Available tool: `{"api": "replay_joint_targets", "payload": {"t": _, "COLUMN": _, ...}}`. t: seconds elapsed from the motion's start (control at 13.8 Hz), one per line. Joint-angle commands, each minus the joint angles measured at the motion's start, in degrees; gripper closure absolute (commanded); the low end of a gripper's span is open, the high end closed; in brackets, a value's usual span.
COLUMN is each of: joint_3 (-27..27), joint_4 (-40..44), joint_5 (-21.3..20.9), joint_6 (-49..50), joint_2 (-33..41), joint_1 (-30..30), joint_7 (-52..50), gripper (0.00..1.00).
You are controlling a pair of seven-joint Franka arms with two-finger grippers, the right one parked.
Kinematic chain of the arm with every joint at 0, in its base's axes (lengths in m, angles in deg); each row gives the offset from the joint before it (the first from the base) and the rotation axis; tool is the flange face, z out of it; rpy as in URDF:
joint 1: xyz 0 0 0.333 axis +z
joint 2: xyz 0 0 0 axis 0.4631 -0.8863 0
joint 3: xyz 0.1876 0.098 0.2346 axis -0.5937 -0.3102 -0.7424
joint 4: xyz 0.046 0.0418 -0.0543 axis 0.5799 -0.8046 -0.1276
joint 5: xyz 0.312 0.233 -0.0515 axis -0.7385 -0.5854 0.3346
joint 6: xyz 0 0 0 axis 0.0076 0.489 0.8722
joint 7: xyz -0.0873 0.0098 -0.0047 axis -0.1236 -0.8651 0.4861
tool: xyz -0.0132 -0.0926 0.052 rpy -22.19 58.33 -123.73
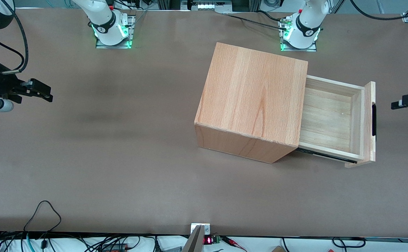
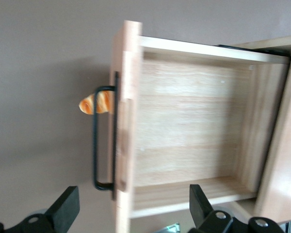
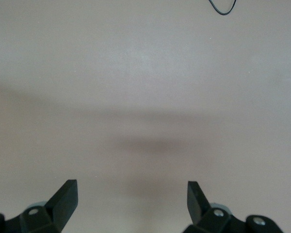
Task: Open top drawer with left arm
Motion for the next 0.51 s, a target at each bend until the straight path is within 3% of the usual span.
{"api": "replay_joint_targets", "payload": {"t": 0.0, "joint_3": -0.3, "joint_4": -0.1, "joint_5": -3.4, "joint_6": 3.1, "joint_2": 3.9, "joint_1": -6.3, "joint_7": -8.4, "gripper": 0.00}}
{"api": "replay_joint_targets", "payload": {"t": 0.44, "joint_3": -0.3, "joint_4": -0.4, "joint_5": -4.2, "joint_6": 7.1, "joint_2": 6.7, "joint_1": -13.4, "joint_7": -19.3, "gripper": 0.00}}
